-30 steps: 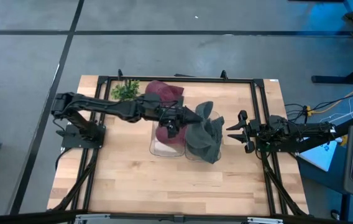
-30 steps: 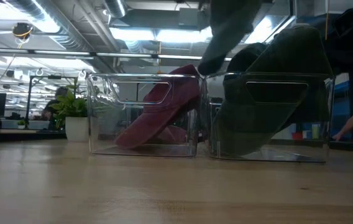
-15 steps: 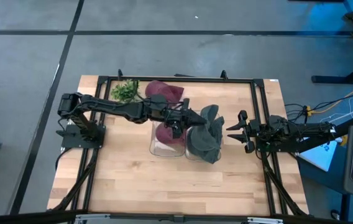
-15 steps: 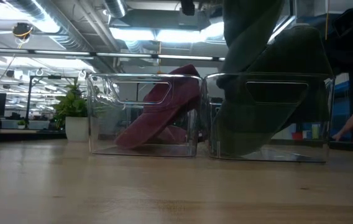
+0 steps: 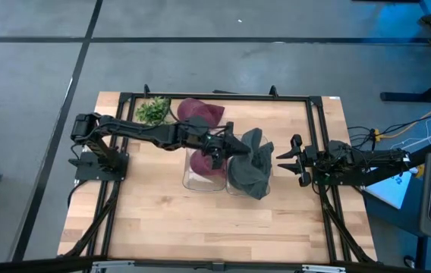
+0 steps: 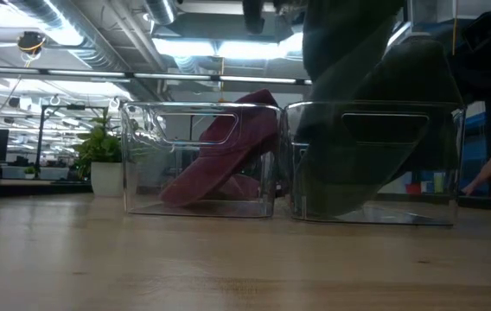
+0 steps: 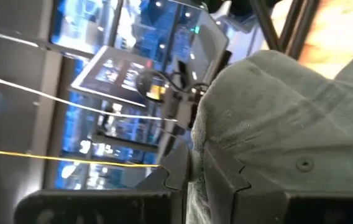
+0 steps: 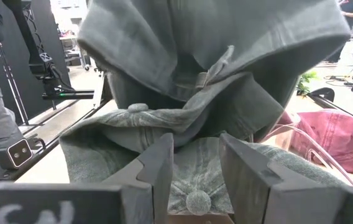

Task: Pick & Place hat
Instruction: Put the blue cap into the right transparent bin

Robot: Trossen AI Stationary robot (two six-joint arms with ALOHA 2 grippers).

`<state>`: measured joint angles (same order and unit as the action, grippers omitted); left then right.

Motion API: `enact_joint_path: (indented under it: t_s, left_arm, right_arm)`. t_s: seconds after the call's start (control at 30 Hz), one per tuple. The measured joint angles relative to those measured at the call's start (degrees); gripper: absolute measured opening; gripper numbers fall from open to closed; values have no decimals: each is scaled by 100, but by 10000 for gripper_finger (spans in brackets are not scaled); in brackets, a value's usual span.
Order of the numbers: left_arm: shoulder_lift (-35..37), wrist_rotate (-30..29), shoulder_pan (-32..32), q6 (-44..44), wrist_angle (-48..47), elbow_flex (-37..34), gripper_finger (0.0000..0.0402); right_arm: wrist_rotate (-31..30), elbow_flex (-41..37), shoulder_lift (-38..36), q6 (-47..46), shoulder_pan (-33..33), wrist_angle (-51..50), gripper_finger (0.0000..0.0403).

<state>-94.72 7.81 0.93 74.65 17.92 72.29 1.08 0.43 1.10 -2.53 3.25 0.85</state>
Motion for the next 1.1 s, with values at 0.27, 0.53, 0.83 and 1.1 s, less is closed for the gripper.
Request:
enact_joint_path:
  t_s: [0.27,0.53,0.83,1.1]
  left_arm:
    - [0,-7,34,-155,-406,0,27]
    - [117,6,162,443,-246,-2,27]
    - [229,381,148,-298,-1155,-2,27]
    - [-12,445,-31,-928,-1267,-2,27]
  right_arm:
    - [0,0,0,-1,0,-1,131]
    - [0,0,2,-1,0,-1,131]
    - [0,0,2,1,-2,-1,131]
    - [0,0,2,-1,0,1,131]
